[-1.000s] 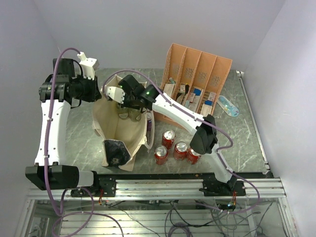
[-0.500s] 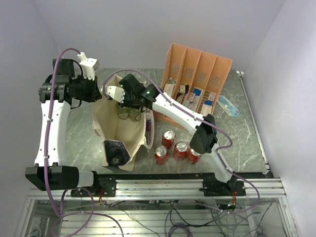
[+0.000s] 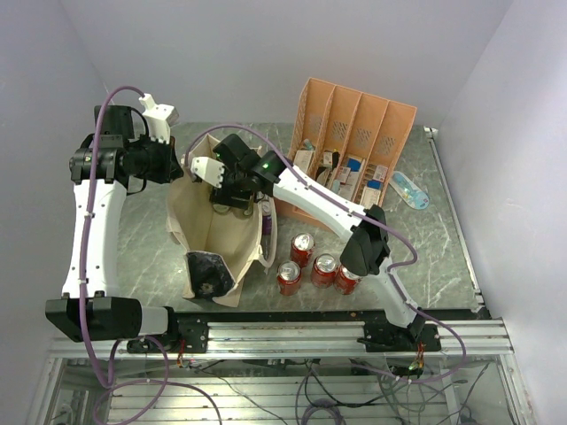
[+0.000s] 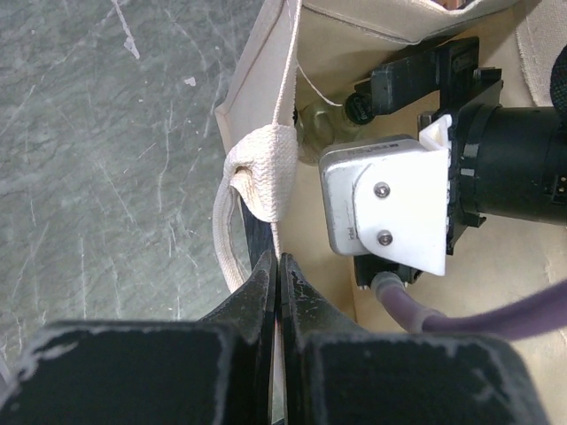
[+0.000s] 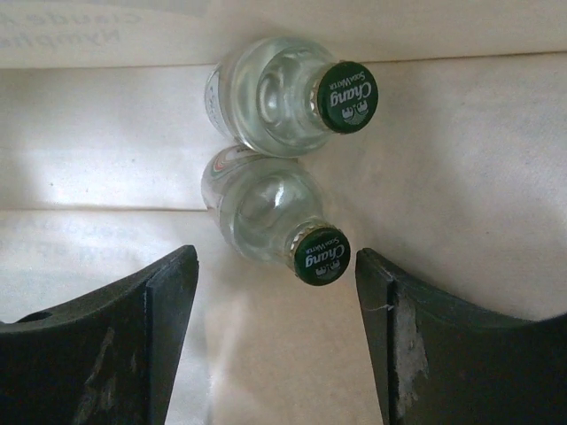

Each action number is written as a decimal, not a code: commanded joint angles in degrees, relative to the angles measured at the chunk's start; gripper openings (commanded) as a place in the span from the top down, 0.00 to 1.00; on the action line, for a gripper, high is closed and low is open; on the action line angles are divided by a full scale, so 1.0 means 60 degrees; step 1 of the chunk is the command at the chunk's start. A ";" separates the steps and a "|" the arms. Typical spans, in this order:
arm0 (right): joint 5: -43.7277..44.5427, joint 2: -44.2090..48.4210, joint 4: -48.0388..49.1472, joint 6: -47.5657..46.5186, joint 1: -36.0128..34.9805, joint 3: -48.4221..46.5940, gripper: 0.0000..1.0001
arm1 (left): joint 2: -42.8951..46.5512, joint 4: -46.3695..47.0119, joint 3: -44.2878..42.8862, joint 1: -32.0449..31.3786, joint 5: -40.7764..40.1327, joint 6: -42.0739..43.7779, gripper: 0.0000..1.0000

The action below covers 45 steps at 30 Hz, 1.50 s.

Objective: Place the beverage into the canvas bag

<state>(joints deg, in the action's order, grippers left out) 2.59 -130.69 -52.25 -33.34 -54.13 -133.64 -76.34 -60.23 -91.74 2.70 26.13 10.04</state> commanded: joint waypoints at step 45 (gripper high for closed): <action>-0.6973 0.5923 0.3728 0.1944 0.4821 0.8364 0.20 | -0.0211 0.0063 -0.0671 0.0095 -0.0720 -0.0243 0.93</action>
<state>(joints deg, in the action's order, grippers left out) -29.63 -98.70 -37.89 -19.62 -24.40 -87.74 -78.35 -60.36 -94.24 2.81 19.79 7.75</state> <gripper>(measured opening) 0.784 0.078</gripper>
